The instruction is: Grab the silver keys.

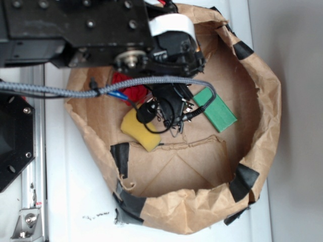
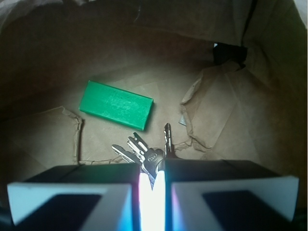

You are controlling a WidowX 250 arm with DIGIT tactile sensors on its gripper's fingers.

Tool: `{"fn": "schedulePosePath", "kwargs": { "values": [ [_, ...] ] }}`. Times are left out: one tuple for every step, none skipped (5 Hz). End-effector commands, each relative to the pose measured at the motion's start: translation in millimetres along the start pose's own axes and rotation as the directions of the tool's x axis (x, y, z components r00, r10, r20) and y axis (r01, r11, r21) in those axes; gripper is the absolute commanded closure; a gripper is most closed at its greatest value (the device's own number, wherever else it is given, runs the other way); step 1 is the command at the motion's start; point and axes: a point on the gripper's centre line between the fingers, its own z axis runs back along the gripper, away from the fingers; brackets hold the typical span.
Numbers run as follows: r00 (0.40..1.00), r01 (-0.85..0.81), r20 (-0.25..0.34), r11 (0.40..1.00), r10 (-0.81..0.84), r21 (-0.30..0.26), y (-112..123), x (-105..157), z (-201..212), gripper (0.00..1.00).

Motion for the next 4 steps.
{"fn": "schedulePosePath", "kwargs": {
  "values": [
    [0.999,-0.014,0.051,1.0,0.013,0.01,6.0,18.1,8.0,1.0],
    [0.997,0.022,0.067,0.993,-0.03,0.117,10.6,12.9,-13.4,0.0],
    [0.986,0.123,0.085,0.973,-0.142,0.197,23.4,-0.9,-30.1,0.0],
    [0.98,0.184,0.047,0.969,-0.194,0.164,28.2,-2.0,-23.8,0.0]
  ]
}}
